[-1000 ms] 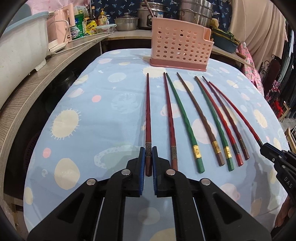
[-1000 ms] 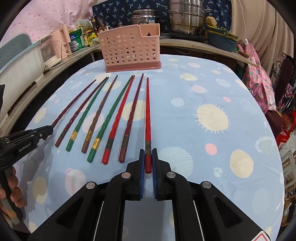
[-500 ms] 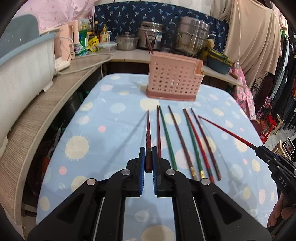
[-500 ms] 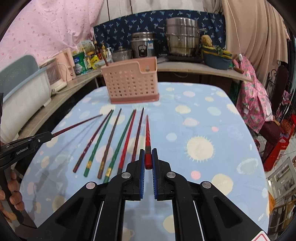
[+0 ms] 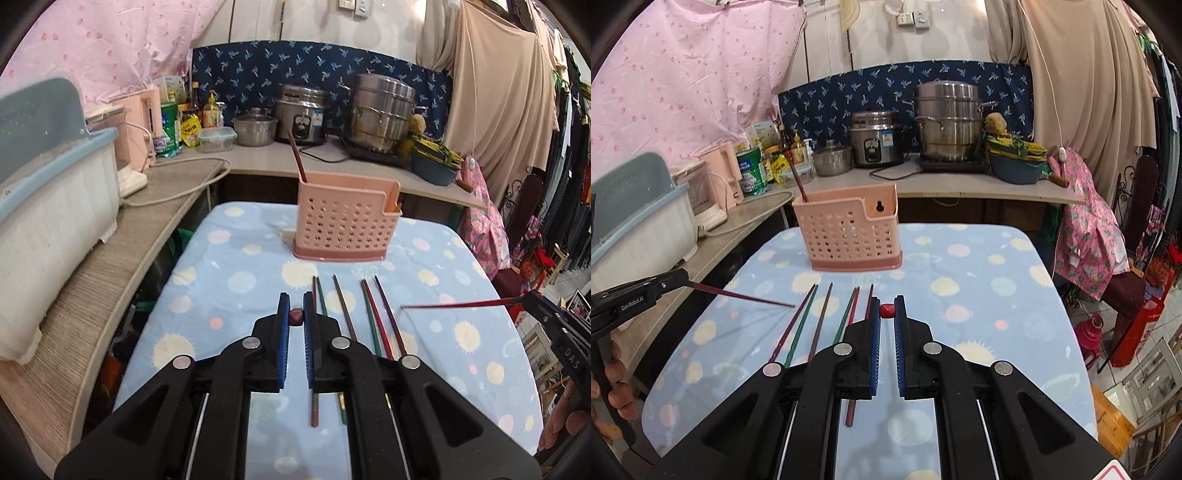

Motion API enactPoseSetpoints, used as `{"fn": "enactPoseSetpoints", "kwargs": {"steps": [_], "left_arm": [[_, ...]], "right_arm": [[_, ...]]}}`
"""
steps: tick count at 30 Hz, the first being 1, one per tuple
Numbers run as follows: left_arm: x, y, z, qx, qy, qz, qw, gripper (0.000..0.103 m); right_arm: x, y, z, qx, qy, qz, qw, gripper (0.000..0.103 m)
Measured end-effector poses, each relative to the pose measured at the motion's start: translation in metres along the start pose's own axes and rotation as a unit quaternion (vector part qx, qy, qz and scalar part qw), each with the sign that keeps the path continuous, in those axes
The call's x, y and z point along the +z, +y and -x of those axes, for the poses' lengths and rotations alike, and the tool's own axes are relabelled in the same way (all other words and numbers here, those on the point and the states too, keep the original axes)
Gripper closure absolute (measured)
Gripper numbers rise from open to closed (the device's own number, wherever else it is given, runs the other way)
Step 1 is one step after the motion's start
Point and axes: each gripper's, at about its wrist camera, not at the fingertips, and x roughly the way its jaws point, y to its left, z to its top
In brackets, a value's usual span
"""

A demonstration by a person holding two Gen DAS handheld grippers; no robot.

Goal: Organize utensils
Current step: 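Lift both chopsticks and lower them into the pink basket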

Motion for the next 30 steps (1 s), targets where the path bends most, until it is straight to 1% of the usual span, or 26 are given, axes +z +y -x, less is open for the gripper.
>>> {"fn": "enactPoseSetpoints", "kwargs": {"steps": [6,12,16,22,26,30], "left_arm": [[0.029,0.004,0.009,0.007,-0.034,0.004,0.9994,0.096],[0.059,-0.003,0.020,-0.004,-0.074,0.003,0.9973,0.096],[0.087,-0.008,0.028,-0.010,-0.108,-0.002,0.9940,0.096],[0.139,-0.016,0.030,-0.017,-0.161,-0.007,0.9868,0.096],[0.172,-0.022,0.024,-0.024,-0.191,-0.005,0.9813,0.096],[0.204,-0.027,0.013,-0.029,-0.217,-0.003,0.9757,0.096]], "right_arm": [[0.025,0.003,0.005,0.004,-0.031,0.008,0.999,0.096],[0.047,0.009,0.001,0.010,-0.057,0.013,0.998,0.096],[0.066,0.015,-0.004,0.014,-0.079,0.017,0.997,0.096],[0.114,0.021,-0.013,0.035,-0.123,0.010,0.992,0.096],[0.147,0.029,-0.023,0.037,-0.155,0.011,0.987,0.096],[0.182,0.031,-0.039,0.047,-0.180,-0.001,0.983,0.096]]}}
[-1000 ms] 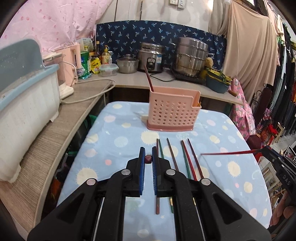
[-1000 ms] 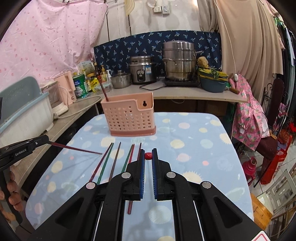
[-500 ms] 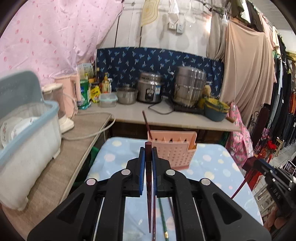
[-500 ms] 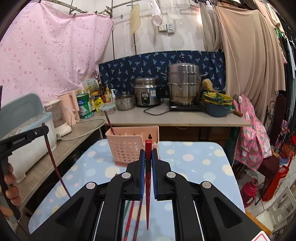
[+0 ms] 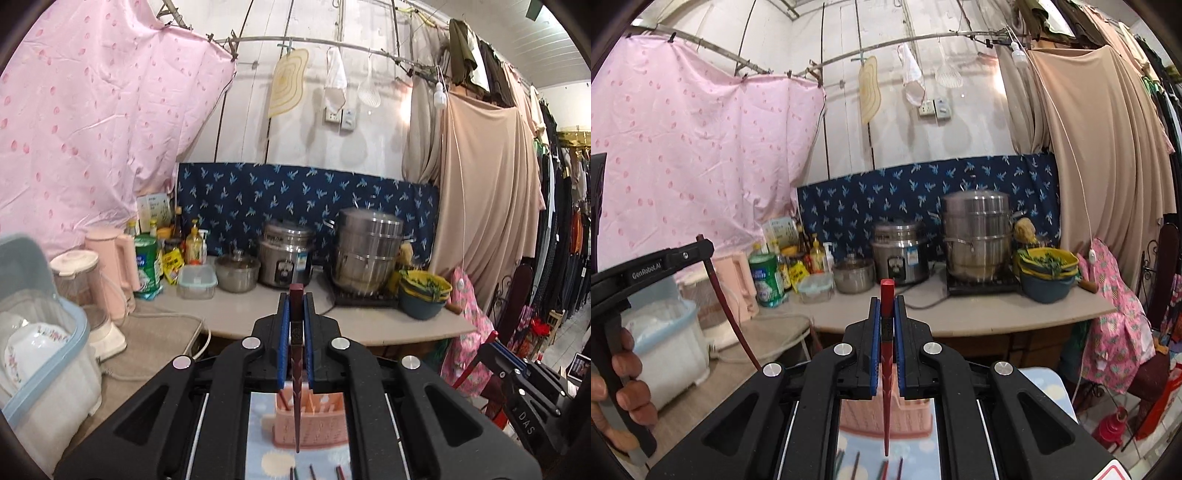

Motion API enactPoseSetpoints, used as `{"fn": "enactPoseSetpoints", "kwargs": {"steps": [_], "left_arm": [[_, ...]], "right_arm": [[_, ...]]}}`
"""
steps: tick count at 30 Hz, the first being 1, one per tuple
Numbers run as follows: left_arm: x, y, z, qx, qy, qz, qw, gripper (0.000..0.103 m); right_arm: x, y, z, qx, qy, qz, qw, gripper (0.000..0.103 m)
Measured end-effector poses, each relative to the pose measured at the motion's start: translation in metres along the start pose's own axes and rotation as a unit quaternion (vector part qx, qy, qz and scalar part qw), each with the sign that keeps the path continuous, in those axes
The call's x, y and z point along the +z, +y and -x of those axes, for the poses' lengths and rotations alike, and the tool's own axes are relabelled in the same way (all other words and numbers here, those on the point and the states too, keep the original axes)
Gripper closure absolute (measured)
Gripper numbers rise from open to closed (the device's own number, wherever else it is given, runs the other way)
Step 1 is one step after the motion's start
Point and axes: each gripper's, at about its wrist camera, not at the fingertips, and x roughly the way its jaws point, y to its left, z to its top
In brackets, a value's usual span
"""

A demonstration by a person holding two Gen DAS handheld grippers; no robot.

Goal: Organize utensils
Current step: 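Lift both chopsticks and lower them into the pink basket, then open both tools to release the chopsticks and pull back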

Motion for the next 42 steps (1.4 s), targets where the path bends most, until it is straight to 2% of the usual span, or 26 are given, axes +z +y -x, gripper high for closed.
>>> {"fn": "enactPoseSetpoints", "kwargs": {"steps": [6,11,22,28,31,33,35,42], "left_arm": [[0.018,-0.003,-0.035,0.001,-0.018,0.003,0.9998,0.096],[0.012,-0.001,-0.064,0.005,-0.015,0.000,0.9999,0.096],[-0.042,0.011,-0.127,0.000,0.047,0.007,0.9989,0.096],[-0.072,0.018,-0.140,0.008,0.075,0.012,0.9971,0.094],[-0.083,0.021,-0.136,0.012,0.083,0.015,0.9964,0.069],[-0.088,0.022,-0.130,0.019,0.080,0.016,0.9965,0.045],[-0.092,0.022,-0.119,0.024,0.077,0.012,0.9966,0.041],[-0.113,0.016,-0.071,0.020,0.094,-0.020,0.9952,0.038]], "right_arm": [[0.024,0.002,-0.044,0.009,-0.018,-0.009,1.000,0.096],[0.024,0.006,-0.079,0.011,-0.016,-0.004,1.000,0.096],[-0.028,-0.010,-0.142,0.008,0.055,-0.013,0.998,0.096],[-0.051,-0.019,-0.146,-0.002,0.085,-0.012,0.996,0.095],[-0.056,-0.020,-0.138,-0.004,0.087,-0.009,0.996,0.094],[-0.059,-0.020,-0.131,-0.005,0.088,-0.006,0.996,0.092],[-0.059,-0.020,-0.121,-0.005,0.086,-0.005,0.996,0.088],[-0.070,-0.021,-0.071,0.008,0.095,-0.006,0.995,0.078]]}}
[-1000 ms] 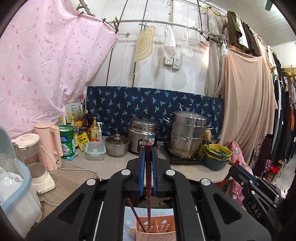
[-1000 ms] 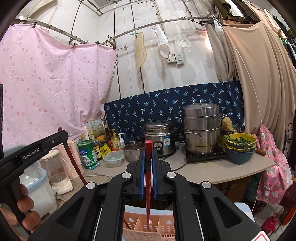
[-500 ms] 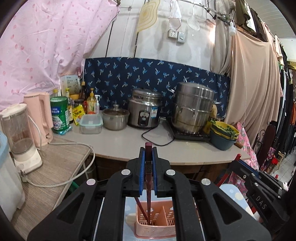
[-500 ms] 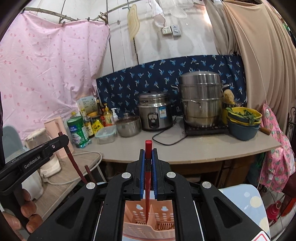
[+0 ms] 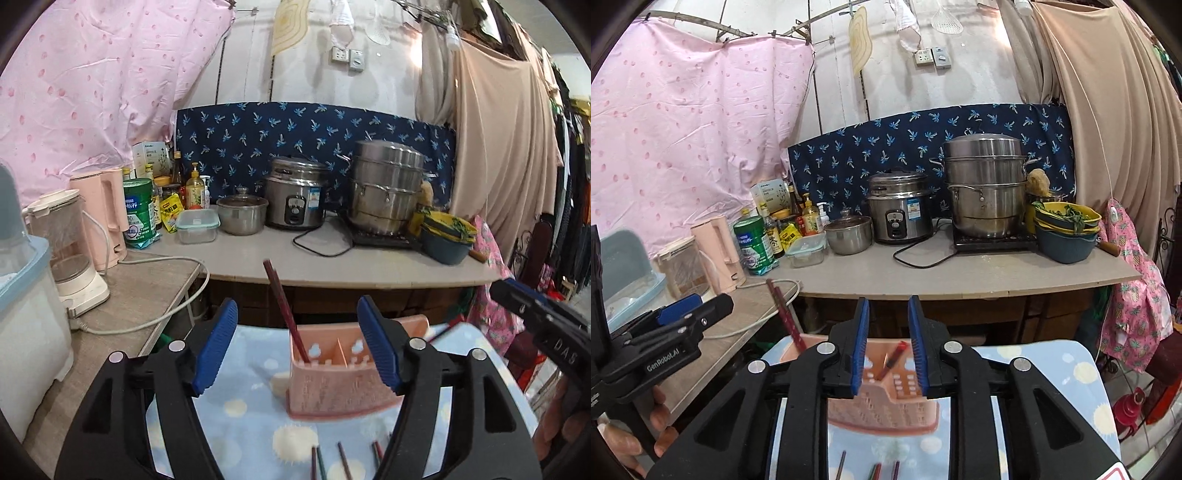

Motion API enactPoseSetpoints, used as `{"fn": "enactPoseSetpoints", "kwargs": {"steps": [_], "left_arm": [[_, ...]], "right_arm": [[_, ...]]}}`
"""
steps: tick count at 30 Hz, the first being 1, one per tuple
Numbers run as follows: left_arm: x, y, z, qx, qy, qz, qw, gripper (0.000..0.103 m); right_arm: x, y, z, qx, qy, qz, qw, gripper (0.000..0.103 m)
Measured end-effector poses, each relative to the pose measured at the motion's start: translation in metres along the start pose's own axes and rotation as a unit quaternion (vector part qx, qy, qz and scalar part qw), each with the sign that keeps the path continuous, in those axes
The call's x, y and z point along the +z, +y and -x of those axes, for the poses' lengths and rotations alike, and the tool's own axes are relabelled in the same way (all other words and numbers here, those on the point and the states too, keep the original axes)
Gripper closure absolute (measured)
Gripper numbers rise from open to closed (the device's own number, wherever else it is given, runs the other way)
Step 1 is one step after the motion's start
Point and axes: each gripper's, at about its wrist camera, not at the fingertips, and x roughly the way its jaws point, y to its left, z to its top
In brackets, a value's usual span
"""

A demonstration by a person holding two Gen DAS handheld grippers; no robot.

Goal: Organize utensils
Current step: 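Open both tools to release the chopsticks and pull back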

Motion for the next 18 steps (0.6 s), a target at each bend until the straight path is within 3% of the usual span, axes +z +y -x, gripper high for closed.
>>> {"fn": "enactPoseSetpoints", "kwargs": {"steps": [18], "left_arm": [[-0.142,-0.006,0.086,0.006,0.131,-0.020,0.9912,0.038]], "right_arm": [[-0.162,-0.008,0.098,-0.009,0.168,-0.004,0.986,0.074]]}}
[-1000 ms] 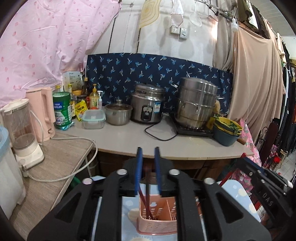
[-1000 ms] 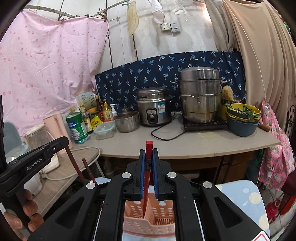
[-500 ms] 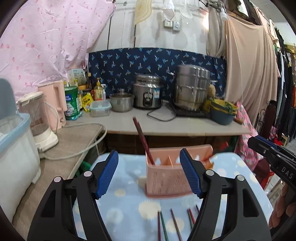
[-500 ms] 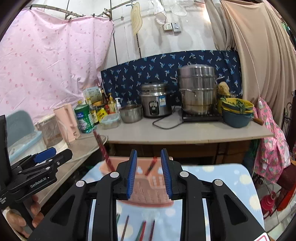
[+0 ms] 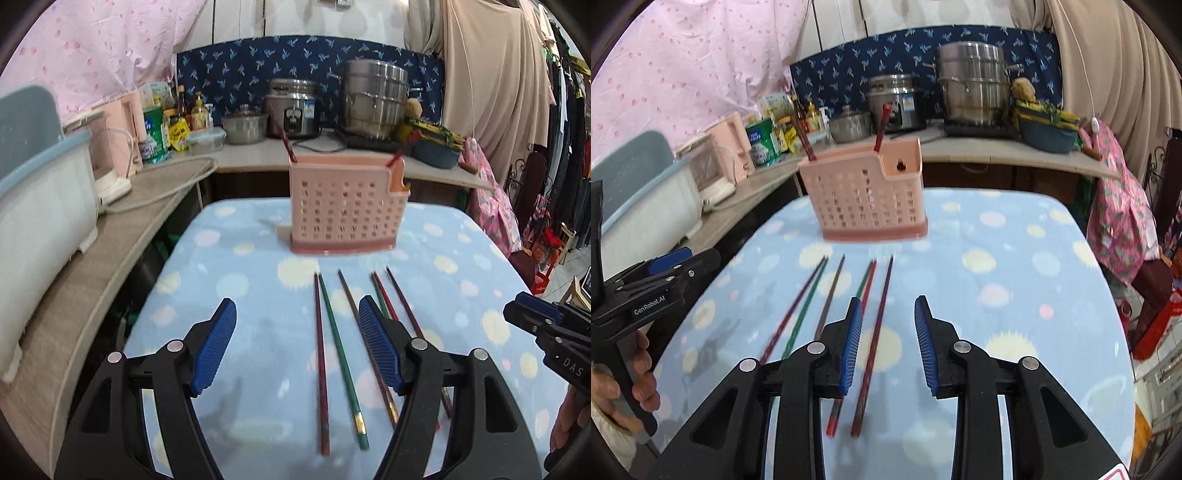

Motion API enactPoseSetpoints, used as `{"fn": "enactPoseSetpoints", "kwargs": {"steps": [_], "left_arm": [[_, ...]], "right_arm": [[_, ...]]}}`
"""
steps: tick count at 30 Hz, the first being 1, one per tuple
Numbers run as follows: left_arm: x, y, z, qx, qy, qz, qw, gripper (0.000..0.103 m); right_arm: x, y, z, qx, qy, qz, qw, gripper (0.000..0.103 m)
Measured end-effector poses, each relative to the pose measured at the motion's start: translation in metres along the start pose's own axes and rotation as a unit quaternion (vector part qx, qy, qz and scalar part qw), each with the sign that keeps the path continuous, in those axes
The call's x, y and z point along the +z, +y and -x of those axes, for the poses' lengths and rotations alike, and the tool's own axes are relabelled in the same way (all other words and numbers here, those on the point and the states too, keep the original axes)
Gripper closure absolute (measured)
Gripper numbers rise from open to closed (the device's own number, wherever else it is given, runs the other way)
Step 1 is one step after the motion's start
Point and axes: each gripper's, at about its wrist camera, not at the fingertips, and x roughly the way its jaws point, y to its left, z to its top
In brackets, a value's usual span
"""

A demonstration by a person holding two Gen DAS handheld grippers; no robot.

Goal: Organize utensils
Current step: 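Open both tools to release the chopsticks and pull back, then close the right tool on a maroon chopstick while the left tool grasps a dark red one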

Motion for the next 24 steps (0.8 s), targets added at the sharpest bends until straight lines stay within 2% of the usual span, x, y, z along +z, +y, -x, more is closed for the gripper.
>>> {"fn": "enactPoseSetpoints", "kwargs": {"steps": [6,12,16,24], "left_arm": [[-0.047,-0.009,0.004,0.007,0.040,-0.011,0.9991,0.038],[-0.073,-0.013,0.001,0.009,0.064,-0.006,0.9979,0.038],[-0.079,-0.011,-0.003,0.015,0.069,-0.002,0.9975,0.038],[-0.081,-0.004,-0.013,0.019,0.074,0.010,0.9971,0.038]], "right_arm": [[-0.043,0.011,0.002,-0.013,0.032,0.022,0.999,0.074],[-0.073,0.023,-0.005,-0.020,0.055,0.039,0.998,0.074],[-0.082,0.029,-0.011,-0.025,0.062,0.046,0.997,0.074],[-0.075,0.030,-0.026,-0.029,0.067,0.036,0.997,0.074]]}}
